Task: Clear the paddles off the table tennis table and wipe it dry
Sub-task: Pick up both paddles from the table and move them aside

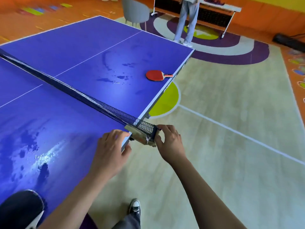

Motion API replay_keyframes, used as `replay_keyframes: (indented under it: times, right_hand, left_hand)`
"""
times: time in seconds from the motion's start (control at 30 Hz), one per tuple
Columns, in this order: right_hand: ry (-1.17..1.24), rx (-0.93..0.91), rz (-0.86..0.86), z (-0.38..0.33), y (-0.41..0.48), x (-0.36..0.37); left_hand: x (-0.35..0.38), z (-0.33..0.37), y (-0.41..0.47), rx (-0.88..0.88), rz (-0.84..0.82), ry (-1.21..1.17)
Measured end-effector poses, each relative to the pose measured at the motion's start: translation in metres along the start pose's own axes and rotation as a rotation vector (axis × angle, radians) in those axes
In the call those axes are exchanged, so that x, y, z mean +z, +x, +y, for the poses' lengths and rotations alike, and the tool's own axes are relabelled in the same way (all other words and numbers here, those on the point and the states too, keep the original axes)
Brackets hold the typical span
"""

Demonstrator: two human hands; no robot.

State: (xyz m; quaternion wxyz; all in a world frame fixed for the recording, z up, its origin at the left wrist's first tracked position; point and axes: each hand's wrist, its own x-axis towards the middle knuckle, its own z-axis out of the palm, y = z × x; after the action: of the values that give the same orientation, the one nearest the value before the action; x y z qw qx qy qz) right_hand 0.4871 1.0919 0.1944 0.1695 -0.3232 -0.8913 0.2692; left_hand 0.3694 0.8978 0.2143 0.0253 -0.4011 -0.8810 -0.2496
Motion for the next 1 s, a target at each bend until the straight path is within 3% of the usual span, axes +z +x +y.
replay_keyframes:
  times: [0.37, 0.67, 0.83, 1.0]
  right_hand:
    - [-0.078, -0.019, -0.103, 0.090, 0.230, -0.005]
    - [-0.084, -0.008, -0.317, 0.193, 0.476, 0.037]
    - [-0.163, 0.042, -0.401, 0.252, 0.585, 0.054]
    - [-0.276, -0.037, -0.455, 0.281, 0.653, 0.078]
  left_hand:
    - [0.069, 0.021, 0.193, -0.023, -0.090, 0.029]
    - [0.161, 0.043, 0.313, -0.298, -0.190, 0.108]
    - [0.187, 0.056, 0.358, -0.341, -0.236, 0.217]
    - [0.203, 0.058, 0.395, -0.362, -0.204, 0.239]
